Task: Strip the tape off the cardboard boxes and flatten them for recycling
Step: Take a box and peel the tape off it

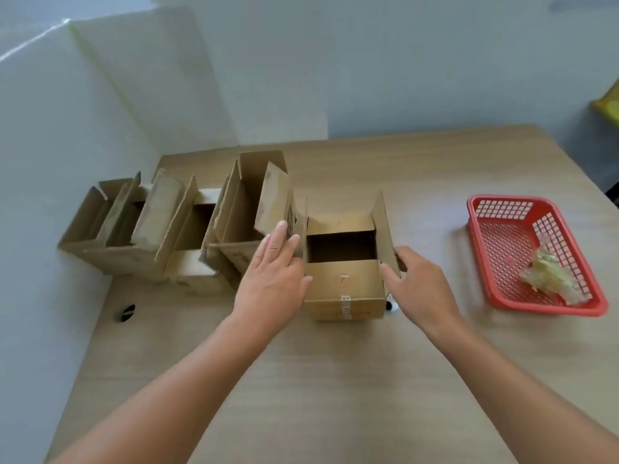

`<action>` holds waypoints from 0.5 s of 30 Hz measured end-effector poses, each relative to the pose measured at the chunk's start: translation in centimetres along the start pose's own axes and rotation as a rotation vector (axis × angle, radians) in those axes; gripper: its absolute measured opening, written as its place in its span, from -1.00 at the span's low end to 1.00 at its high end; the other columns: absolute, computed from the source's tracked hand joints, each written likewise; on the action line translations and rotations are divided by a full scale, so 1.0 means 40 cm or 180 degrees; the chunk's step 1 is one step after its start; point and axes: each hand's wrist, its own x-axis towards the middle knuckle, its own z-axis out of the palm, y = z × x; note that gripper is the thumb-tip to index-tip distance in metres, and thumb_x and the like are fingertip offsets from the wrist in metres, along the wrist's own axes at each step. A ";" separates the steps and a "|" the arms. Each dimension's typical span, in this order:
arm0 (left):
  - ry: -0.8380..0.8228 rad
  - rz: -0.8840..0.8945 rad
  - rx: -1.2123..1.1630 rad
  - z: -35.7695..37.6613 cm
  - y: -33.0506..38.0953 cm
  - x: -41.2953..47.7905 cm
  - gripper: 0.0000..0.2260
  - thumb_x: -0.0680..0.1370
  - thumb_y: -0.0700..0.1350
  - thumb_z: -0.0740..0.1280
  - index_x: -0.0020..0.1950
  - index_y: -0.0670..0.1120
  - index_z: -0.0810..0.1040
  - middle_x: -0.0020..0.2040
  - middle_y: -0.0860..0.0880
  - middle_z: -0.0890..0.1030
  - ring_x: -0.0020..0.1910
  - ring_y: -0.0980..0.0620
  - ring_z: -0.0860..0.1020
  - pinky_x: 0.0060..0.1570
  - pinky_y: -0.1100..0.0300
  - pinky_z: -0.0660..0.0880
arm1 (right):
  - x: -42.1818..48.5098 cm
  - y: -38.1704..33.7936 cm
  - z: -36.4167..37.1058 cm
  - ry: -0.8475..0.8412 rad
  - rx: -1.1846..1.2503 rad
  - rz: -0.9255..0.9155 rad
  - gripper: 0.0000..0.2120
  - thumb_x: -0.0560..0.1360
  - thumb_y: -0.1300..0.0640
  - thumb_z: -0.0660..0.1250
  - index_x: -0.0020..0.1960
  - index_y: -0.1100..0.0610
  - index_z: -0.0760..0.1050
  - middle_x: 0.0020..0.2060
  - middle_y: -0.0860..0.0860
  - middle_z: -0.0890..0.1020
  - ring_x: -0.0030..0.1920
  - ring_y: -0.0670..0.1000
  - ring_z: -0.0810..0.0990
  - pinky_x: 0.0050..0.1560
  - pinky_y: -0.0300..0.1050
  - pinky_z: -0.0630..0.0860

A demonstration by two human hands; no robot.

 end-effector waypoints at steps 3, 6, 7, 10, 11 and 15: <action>-0.0360 0.0164 -0.0832 -0.007 0.073 -0.173 -0.50 0.72 0.13 0.08 0.53 -0.17 0.37 0.60 -0.08 0.28 0.65 -0.08 -0.02 0.59 0.10 -0.22 | -0.210 0.033 -0.024 -0.0009 0.0445 0.0187 -0.86 0.62 0.05 0.32 0.18 -0.06 0.50 -0.08 -0.18 0.65 -0.05 -0.15 0.61 -0.10 -0.21 0.53; -0.0686 -0.0703 -0.2286 -0.016 0.133 -0.359 -0.59 0.70 0.03 0.21 0.52 -0.08 0.37 0.52 -0.03 0.42 0.53 -0.02 0.30 0.48 0.13 0.21 | -0.439 0.059 -0.027 -0.0207 0.0709 0.0451 -0.86 0.62 0.06 0.32 0.15 -0.12 0.45 -0.09 -0.25 0.63 -0.05 -0.29 0.57 -0.19 -0.38 0.44; -0.0795 -0.0916 -0.2606 -0.016 0.149 -0.418 -0.64 0.69 -0.01 0.23 0.48 -0.04 0.40 0.46 0.00 0.48 0.45 0.00 0.41 0.41 0.08 0.34 | -0.511 0.068 -0.025 -0.0315 0.0769 0.0548 -0.85 0.63 0.06 0.32 0.17 -0.11 0.45 -0.08 -0.27 0.63 -0.04 -0.29 0.57 -0.17 -0.33 0.44; -0.0947 -0.1274 -0.3557 -0.002 0.182 -0.590 -0.81 0.65 -0.15 0.24 0.18 0.12 0.43 0.25 0.14 0.60 0.22 0.22 0.55 0.13 0.17 0.51 | -0.713 0.066 -0.018 -0.0641 0.0708 0.0573 -0.78 0.64 0.03 0.31 0.28 -0.11 0.46 -0.01 -0.30 0.64 0.00 -0.23 0.60 -0.05 -0.15 0.54; -0.0985 -0.1343 -0.3856 0.002 0.190 -0.641 -0.78 0.63 -0.19 0.24 0.10 0.15 0.39 0.19 0.17 0.59 0.19 0.27 0.54 0.05 0.26 0.50 | -0.770 0.057 -0.017 -0.0724 0.0692 0.0601 -0.72 0.65 0.04 0.30 0.35 -0.09 0.45 0.05 -0.26 0.64 0.03 -0.19 0.61 0.03 -0.07 0.59; -0.1182 -0.1537 -0.4527 0.034 0.226 -0.814 -0.68 0.60 -0.27 0.24 0.19 0.14 0.34 0.23 0.12 0.52 0.23 0.15 0.55 -0.04 0.37 0.53 | -0.959 0.038 -0.009 -0.0852 0.0682 0.0887 -0.49 0.65 0.06 0.30 0.56 -0.13 0.28 0.21 -0.24 0.55 0.08 -0.19 0.59 0.11 -0.17 0.58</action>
